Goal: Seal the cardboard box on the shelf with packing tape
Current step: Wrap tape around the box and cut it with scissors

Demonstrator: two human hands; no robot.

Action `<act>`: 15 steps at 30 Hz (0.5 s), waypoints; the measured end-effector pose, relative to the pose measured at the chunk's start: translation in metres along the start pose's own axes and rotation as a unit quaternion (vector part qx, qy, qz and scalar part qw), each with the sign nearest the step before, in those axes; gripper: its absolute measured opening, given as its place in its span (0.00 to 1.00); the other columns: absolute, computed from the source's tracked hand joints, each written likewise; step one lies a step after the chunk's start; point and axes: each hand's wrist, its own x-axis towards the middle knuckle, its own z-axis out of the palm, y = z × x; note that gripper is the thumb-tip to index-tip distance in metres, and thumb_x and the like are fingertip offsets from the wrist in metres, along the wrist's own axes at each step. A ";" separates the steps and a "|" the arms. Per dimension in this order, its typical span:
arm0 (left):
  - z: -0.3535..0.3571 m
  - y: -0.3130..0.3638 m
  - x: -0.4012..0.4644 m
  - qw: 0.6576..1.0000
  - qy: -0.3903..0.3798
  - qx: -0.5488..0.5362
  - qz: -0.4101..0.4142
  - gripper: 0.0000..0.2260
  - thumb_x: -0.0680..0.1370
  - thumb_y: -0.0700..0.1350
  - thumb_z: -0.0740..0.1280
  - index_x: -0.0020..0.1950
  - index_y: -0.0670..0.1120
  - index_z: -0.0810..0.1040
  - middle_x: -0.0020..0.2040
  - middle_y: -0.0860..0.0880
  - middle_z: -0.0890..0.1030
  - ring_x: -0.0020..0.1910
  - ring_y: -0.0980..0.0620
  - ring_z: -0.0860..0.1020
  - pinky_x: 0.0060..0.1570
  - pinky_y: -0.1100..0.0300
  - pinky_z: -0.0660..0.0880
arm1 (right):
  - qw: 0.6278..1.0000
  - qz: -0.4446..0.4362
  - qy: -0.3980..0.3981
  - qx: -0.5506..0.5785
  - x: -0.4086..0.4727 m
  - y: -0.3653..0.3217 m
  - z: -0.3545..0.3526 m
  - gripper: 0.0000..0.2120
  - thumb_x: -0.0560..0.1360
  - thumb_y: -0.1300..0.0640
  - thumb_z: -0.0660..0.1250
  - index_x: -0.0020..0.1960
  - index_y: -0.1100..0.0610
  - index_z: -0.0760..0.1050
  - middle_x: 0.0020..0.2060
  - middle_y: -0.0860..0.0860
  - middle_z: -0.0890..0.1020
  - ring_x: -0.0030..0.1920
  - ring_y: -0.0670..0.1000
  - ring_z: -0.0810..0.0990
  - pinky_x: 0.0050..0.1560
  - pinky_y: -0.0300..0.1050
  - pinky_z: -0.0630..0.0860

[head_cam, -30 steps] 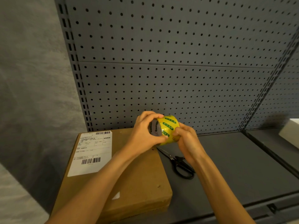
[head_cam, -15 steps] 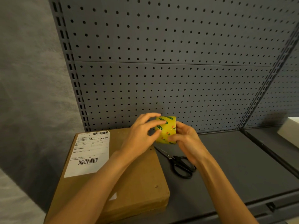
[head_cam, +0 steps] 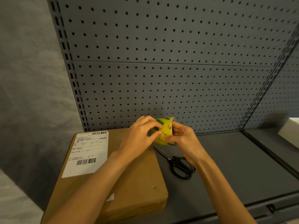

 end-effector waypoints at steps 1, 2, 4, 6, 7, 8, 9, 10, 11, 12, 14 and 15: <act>-0.001 0.000 0.000 1.000 -0.017 -0.009 -0.014 0.07 0.74 0.46 0.71 0.49 0.46 0.81 0.48 0.53 0.77 0.49 0.57 0.73 0.47 0.61 0.73 | 1.000 -0.001 -0.005 -0.010 0.000 0.000 0.000 0.22 0.68 0.76 0.66 0.57 0.59 0.78 0.49 0.56 0.84 0.49 0.52 0.83 0.50 0.43 0.80; -0.001 0.000 0.000 0.999 -0.032 -0.016 -0.025 0.06 0.74 0.46 0.71 0.49 0.46 0.80 0.48 0.54 0.76 0.49 0.57 0.73 0.47 0.60 0.74 | 1.000 -0.002 -0.011 -0.019 -0.001 0.000 0.000 0.21 0.68 0.76 0.66 0.57 0.59 0.78 0.49 0.56 0.84 0.49 0.52 0.83 0.49 0.42 0.79; 0.000 0.000 0.000 0.998 -0.050 -0.030 -0.038 0.06 0.73 0.46 0.71 0.47 0.46 0.79 0.46 0.55 0.75 0.47 0.59 0.72 0.47 0.60 0.74 | 0.999 -0.002 -0.021 -0.031 -0.002 -0.001 -0.001 0.21 0.68 0.76 0.66 0.57 0.60 0.78 0.49 0.56 0.84 0.49 0.51 0.83 0.48 0.40 0.79; 0.000 0.001 0.001 0.996 -0.059 -0.040 -0.044 0.05 0.73 0.45 0.71 0.46 0.46 0.78 0.46 0.55 0.74 0.46 0.61 0.72 0.46 0.63 0.72 | 0.999 -0.006 -0.027 -0.041 -0.002 -0.002 -0.001 0.20 0.68 0.76 0.66 0.56 0.61 0.79 0.49 0.57 0.84 0.49 0.51 0.82 0.47 0.39 0.79; 0.000 0.002 0.001 0.996 -0.064 -0.043 -0.045 0.04 0.74 0.44 0.71 0.45 0.46 0.78 0.45 0.56 0.73 0.46 0.61 0.71 0.46 0.64 0.72 | 0.998 -0.008 -0.029 -0.047 -0.002 -0.002 0.000 0.20 0.68 0.76 0.66 0.56 0.61 0.79 0.49 0.57 0.84 0.49 0.50 0.82 0.47 0.39 0.79; 0.001 0.002 0.001 0.996 -0.069 -0.044 -0.043 0.04 0.74 0.44 0.71 0.44 0.46 0.77 0.45 0.55 0.73 0.46 0.61 0.71 0.45 0.65 0.71 | 0.998 -0.010 -0.031 -0.051 -0.001 -0.002 0.000 0.20 0.68 0.76 0.66 0.56 0.60 0.79 0.49 0.57 0.84 0.49 0.50 0.82 0.47 0.39 0.79; 0.001 0.003 0.000 0.995 -0.074 -0.044 -0.041 0.04 0.74 0.44 0.70 0.44 0.46 0.77 0.45 0.55 0.72 0.46 0.61 0.71 0.45 0.64 0.70 | 0.998 -0.010 -0.033 -0.052 -0.001 -0.002 0.000 0.20 0.68 0.76 0.66 0.56 0.60 0.79 0.49 0.57 0.84 0.49 0.50 0.82 0.47 0.39 0.79; 0.002 0.003 0.000 0.995 -0.076 -0.043 -0.041 0.04 0.74 0.44 0.70 0.43 0.46 0.76 0.45 0.55 0.72 0.45 0.61 0.70 0.45 0.64 0.71 | 0.998 -0.009 -0.035 -0.052 -0.001 -0.002 0.000 0.20 0.68 0.76 0.66 0.56 0.60 0.79 0.49 0.57 0.84 0.49 0.50 0.82 0.47 0.39 0.79; 0.001 0.004 0.000 0.996 -0.073 -0.043 -0.040 0.03 0.75 0.44 0.70 0.44 0.46 0.76 0.46 0.55 0.72 0.45 0.61 0.70 0.45 0.63 0.72 | 0.998 -0.009 -0.037 -0.050 0.000 -0.002 -0.001 0.20 0.68 0.76 0.66 0.56 0.60 0.79 0.49 0.57 0.84 0.50 0.51 0.82 0.48 0.40 0.79; 0.001 0.004 0.000 0.996 -0.065 -0.041 -0.038 0.04 0.75 0.44 0.70 0.46 0.47 0.77 0.46 0.56 0.72 0.45 0.61 0.71 0.45 0.62 0.72 | 0.998 -0.009 -0.037 -0.048 0.000 -0.002 -0.001 0.20 0.68 0.76 0.66 0.56 0.60 0.79 0.49 0.57 0.83 0.50 0.51 0.82 0.49 0.41 0.79; -0.001 0.004 -0.001 0.998 -0.040 -0.029 -0.025 0.08 0.74 0.44 0.70 0.52 0.47 0.78 0.47 0.57 0.73 0.46 0.61 0.72 0.46 0.62 0.74 | 0.998 -0.008 -0.035 -0.042 0.001 -0.003 -0.002 0.20 0.68 0.76 0.66 0.57 0.61 0.78 0.50 0.58 0.83 0.50 0.52 0.82 0.50 0.42 0.79; -0.001 0.004 -0.001 0.999 -0.028 -0.018 -0.011 0.09 0.74 0.45 0.70 0.54 0.47 0.79 0.48 0.56 0.74 0.46 0.60 0.72 0.46 0.63 0.74 | 0.999 -0.008 -0.034 -0.038 0.001 -0.003 -0.001 0.21 0.68 0.76 0.66 0.58 0.61 0.78 0.50 0.58 0.83 0.50 0.52 0.82 0.50 0.42 0.79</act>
